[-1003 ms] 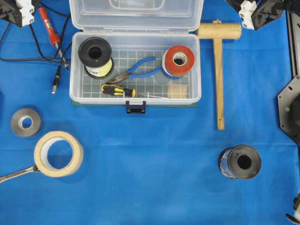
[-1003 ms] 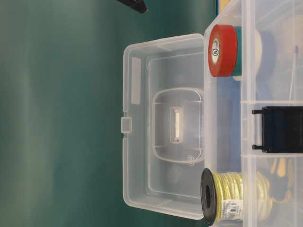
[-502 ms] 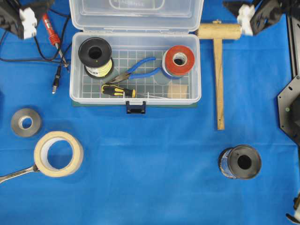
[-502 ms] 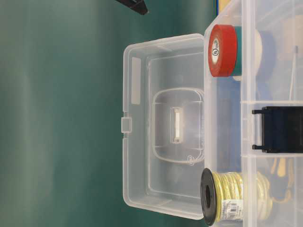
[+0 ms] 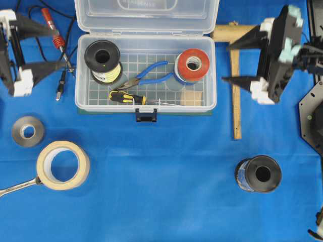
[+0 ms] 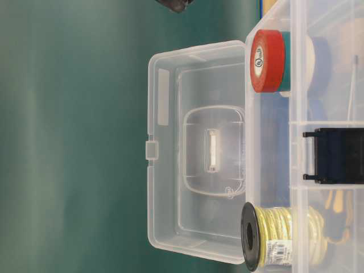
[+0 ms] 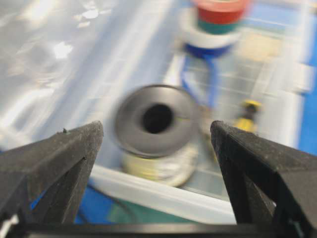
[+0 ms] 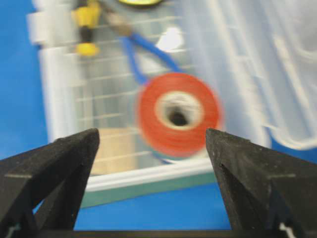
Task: Open the tool box with both arms.
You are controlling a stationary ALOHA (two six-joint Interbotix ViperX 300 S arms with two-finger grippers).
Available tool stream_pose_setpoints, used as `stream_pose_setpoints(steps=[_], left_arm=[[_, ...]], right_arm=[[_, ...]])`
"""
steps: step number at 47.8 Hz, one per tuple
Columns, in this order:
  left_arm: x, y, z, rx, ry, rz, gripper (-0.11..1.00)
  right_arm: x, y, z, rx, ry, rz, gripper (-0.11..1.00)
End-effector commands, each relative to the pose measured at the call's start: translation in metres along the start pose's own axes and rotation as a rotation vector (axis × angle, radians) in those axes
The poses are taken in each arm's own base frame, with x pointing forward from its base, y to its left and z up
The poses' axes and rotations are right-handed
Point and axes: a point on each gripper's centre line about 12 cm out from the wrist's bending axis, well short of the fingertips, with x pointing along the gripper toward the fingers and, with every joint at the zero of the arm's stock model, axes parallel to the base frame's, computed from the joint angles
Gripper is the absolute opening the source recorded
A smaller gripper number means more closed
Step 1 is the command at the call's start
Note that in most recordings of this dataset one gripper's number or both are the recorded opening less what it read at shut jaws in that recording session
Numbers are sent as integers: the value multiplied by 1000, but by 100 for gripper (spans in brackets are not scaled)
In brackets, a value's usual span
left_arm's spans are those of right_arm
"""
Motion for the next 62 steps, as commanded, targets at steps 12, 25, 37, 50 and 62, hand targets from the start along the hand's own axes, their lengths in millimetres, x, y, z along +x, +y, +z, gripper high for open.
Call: stream_pose_setpoints(steps=[12,25,37,50,62], left_arm=[[-2,-23,2,42,-3,-101,87],[-22,-40,-7,68,1,-191,86],[-42,-43,-29,70,-38,-228,85],[-53,-41,-42,68,-86,-234,85],[-52,-42,-45,64,-78,-241,85]], right_arm=[[2,19,1,-42,6,60,85],[-31,34,-9,-79,-58,138,85],[-46,28,-46,-27,-84,150,85],[-43,20,-81,8,-149,142,85],[-39,18,-91,31,-142,136,85]])
